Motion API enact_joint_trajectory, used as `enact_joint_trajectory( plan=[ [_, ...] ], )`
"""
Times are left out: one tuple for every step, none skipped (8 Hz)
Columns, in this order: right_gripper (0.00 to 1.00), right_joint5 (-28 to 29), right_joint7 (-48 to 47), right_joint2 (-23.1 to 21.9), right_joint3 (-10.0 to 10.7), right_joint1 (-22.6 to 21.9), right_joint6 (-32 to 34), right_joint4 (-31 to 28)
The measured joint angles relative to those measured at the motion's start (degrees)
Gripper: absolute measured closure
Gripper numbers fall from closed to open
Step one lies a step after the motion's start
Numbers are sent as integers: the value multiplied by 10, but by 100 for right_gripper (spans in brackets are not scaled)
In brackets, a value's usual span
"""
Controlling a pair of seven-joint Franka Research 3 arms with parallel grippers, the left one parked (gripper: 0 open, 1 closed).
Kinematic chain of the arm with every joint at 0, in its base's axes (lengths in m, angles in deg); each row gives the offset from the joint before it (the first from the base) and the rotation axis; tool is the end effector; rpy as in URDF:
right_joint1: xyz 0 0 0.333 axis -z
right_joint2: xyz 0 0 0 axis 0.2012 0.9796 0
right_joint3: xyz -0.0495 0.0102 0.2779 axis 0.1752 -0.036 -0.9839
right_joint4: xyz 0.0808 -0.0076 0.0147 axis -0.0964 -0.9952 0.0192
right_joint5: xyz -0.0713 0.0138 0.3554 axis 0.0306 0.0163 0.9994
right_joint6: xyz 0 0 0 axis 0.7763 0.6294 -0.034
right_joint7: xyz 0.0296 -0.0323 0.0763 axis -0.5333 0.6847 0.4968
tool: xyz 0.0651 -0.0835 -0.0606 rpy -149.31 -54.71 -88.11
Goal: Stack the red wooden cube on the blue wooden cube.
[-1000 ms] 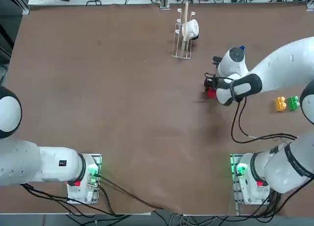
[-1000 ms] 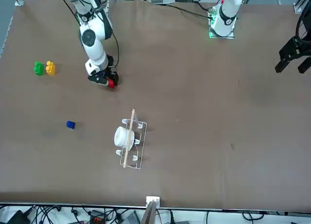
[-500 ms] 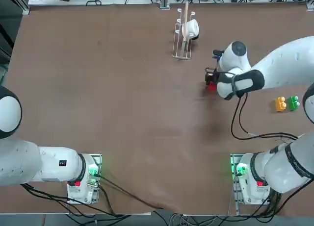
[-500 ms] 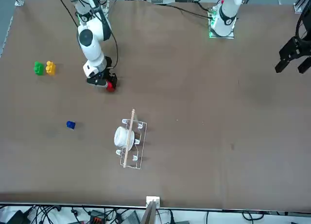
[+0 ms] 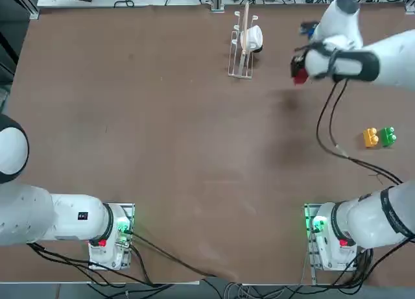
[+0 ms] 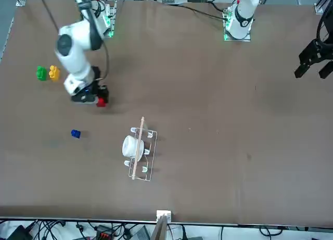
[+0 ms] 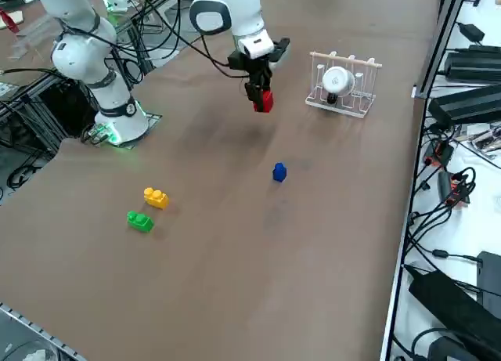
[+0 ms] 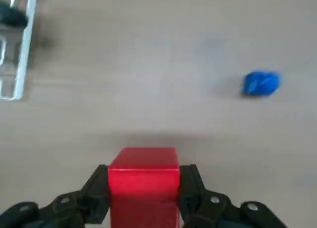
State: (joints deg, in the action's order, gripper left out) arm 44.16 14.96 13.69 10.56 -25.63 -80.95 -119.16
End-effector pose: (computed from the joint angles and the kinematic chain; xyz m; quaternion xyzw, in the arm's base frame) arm 0.5041 0.0855 0.3116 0.9976 0.0300 0.0625 0.0006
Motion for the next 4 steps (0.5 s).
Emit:
enact_joint_trajectory(
  plan=[
    [30,0,56,8,1,34,26,30],
    [30,0,99,23,2,64,49,60],
    [30,0,130,43,2,88,66,92],
    [30,0,149,65,2,105,76,120]
  ],
)
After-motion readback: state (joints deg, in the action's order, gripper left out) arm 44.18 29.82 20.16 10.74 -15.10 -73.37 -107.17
